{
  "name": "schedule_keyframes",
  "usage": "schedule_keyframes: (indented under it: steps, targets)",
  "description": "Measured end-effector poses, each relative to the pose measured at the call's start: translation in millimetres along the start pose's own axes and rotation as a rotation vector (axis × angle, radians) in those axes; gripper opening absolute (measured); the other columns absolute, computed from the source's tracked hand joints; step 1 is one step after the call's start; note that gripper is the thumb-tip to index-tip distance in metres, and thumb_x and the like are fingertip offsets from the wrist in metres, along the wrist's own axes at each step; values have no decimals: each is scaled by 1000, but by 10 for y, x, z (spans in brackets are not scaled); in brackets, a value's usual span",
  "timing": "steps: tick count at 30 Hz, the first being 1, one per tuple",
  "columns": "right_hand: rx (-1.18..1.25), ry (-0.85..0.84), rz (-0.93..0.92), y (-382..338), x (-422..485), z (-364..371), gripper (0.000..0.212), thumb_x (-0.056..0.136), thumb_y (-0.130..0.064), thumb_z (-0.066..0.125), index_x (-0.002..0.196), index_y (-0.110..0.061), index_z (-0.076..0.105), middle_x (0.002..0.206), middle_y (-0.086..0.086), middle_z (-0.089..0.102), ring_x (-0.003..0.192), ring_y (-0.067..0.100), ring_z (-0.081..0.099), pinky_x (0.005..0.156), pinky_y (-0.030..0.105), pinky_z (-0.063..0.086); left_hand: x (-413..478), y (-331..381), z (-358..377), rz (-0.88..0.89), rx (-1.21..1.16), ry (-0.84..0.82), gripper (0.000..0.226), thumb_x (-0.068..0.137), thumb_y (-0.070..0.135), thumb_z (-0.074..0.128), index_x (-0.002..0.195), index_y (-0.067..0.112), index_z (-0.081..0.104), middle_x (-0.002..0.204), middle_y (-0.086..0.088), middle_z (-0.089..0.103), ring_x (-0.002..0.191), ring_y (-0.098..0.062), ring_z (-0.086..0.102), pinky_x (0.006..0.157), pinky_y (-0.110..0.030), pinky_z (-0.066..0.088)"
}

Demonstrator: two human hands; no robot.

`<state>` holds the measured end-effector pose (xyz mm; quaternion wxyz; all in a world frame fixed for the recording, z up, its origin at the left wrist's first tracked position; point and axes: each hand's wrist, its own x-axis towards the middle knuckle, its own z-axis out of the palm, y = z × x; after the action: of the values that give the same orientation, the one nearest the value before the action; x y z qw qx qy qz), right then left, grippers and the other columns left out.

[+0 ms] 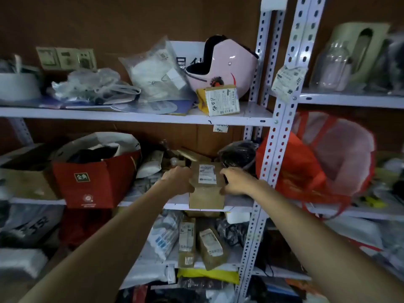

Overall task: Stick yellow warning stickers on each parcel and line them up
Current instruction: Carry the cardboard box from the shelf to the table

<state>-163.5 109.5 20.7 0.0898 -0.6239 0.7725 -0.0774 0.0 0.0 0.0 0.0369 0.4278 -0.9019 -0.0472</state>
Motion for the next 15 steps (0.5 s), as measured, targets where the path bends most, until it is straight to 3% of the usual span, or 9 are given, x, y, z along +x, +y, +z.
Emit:
schedule_keyframes:
  steps: [5, 9, 11, 15]
  targets:
    - [43, -41, -1, 250, 508, -43, 39, 82, -21, 67, 119, -11, 58, 122, 8, 59, 105, 23, 58, 83, 33, 49, 567, -40, 210, -40, -37, -31, 50, 77, 42, 70, 122, 21, 59, 116, -6, 65, 103, -28, 63, 85, -39, 54]
    - [65, -61, -50, 386, 729, 54, 32, 87, -20, 63, 116, -7, 59, 120, 10, 60, 108, 25, 58, 83, 29, 45, 880, -123, 399, -75, -114, -20, 61, 73, 49, 74, 126, 25, 57, 121, -5, 64, 106, -29, 62, 89, -41, 53]
    - [117, -60, -38, 483, 788, 163, 35, 90, -22, 62, 121, -8, 57, 126, 12, 59, 112, 25, 56, 85, 27, 43, 977, -190, 557, -91, -202, -5, 67, 72, 51, 74, 130, 25, 53, 126, -7, 61, 109, -30, 60, 91, -41, 51]
    - [228, -91, -46, 665, 899, 383, 61, 94, -37, 58, 145, -13, 34, 149, 7, 40, 135, 24, 39, 104, 27, 33, 990, -239, 805, -83, -523, -118, 107, 66, 54, 79, 149, 18, 23, 141, -7, 47, 125, -31, 49, 101, -37, 43]
